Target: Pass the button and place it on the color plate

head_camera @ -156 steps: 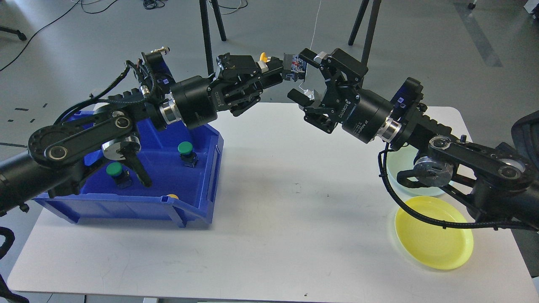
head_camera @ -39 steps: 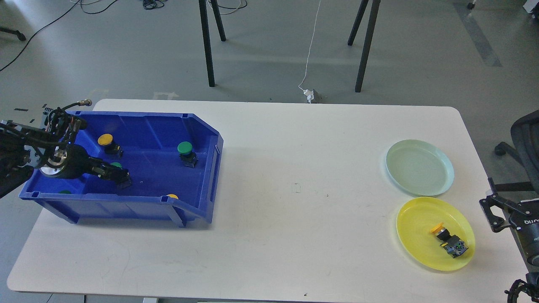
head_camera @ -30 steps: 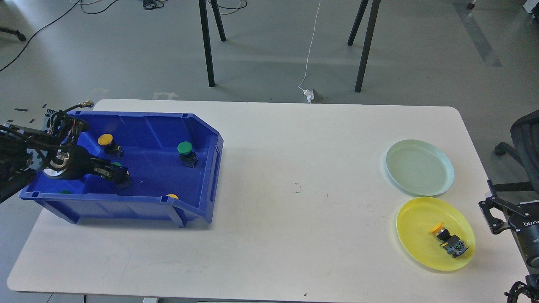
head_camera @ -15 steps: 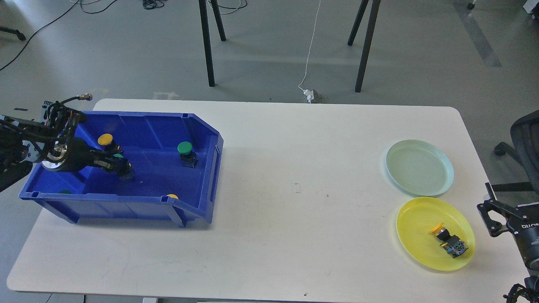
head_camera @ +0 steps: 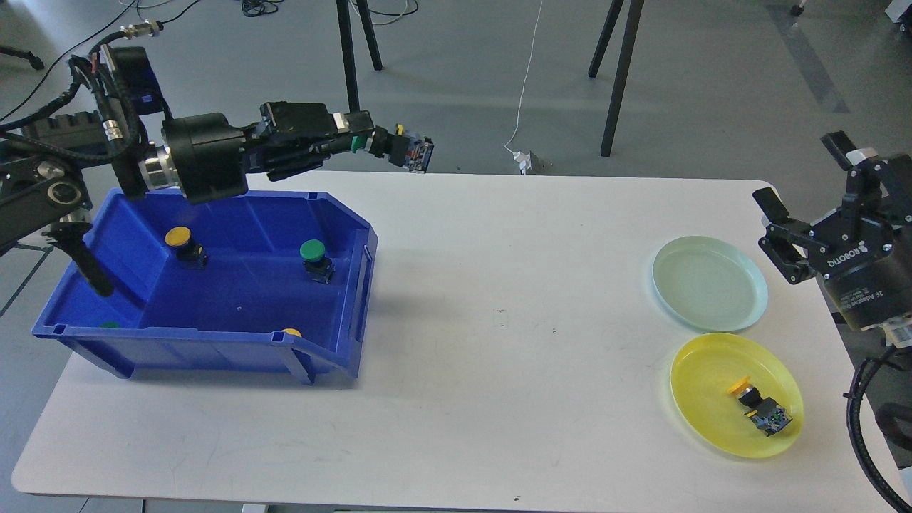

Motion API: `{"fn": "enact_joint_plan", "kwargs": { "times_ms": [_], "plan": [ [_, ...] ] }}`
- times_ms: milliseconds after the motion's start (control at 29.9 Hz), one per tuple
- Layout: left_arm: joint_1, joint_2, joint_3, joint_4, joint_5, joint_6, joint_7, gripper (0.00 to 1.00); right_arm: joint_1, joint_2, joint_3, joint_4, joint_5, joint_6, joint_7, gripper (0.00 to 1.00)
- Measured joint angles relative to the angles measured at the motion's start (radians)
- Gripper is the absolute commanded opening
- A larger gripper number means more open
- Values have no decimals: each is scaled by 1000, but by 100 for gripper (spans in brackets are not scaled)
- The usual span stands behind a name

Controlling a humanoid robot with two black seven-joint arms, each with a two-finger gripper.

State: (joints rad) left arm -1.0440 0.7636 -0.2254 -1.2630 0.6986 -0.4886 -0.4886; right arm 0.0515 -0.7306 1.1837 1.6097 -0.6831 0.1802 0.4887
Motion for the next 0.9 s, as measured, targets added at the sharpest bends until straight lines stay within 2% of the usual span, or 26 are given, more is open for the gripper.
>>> {"fn": "enact_joint_plan", "kwargs": {
  "times_ms": [201,301,402,569,703,904],
  "plan": [
    [42,-123,5,79,-50,0,0,4,418,12,-449,-98,29,-63,0,99],
    [53,-147,0,99,-52,0,0,4,539,98,-574,-169,172,-57,0,99],
    [55,-151,-2,104,-53,0,0,4,579,220,-608,-242,314,-20,-5,99],
    [56,-153,-3,106,-53,0,0,5,600,345,-614,-335,428,85,-61,99],
    [56,-153,-3,108,-53,0,0,5,603,382,-620,-363,477,181,-106,99],
    [56,-153,-3,107,-51,0,0,5,618,391,-626,-374,518,271,-143,99]
  ]
}}
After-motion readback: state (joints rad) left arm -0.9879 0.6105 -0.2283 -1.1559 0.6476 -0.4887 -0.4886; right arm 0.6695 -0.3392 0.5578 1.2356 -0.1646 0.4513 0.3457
